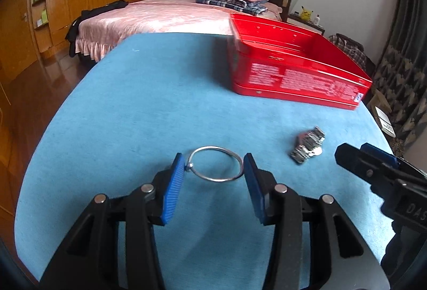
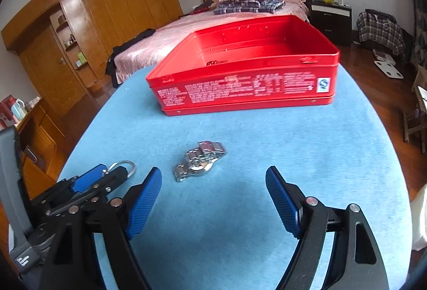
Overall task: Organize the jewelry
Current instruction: 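Grasp the thin silver bangle with the left tool while the right tool approaches the silver watch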
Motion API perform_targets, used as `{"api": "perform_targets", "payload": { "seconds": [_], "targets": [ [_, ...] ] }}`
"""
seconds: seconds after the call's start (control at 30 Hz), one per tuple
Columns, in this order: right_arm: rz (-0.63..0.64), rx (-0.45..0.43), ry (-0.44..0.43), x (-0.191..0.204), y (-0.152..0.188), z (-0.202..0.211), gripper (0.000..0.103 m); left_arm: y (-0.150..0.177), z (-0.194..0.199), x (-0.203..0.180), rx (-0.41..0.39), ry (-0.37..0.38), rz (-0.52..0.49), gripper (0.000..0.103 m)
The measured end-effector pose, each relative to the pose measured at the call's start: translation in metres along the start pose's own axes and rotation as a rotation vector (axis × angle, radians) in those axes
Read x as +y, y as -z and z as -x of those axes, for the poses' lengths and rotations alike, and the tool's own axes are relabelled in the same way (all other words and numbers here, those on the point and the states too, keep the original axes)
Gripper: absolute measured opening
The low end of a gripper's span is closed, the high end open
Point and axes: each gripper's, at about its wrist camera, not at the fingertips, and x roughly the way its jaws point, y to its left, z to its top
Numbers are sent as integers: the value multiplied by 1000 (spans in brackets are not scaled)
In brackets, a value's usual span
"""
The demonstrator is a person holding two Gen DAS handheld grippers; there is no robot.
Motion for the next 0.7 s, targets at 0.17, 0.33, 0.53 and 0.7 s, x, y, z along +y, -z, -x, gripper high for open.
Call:
{"api": "perform_targets", "payload": {
  "seconds": [0.17, 0.33, 0.53, 0.7],
  "targets": [
    [-18, 23, 54, 12, -7, -15, 79, -4, 2, 13, -6, 2, 19, 43],
    [-6, 34, 107, 24, -11, -28, 79, -5, 2, 20, -12, 14, 26, 8],
    [-21, 57, 137, 23, -7, -40, 79, -6, -6, 25, 16, 54, 30, 9],
    [-14, 53, 138, 23, -7, -39, 79, -3, -7, 22, 31, 71, 23, 12]
  ]
}}
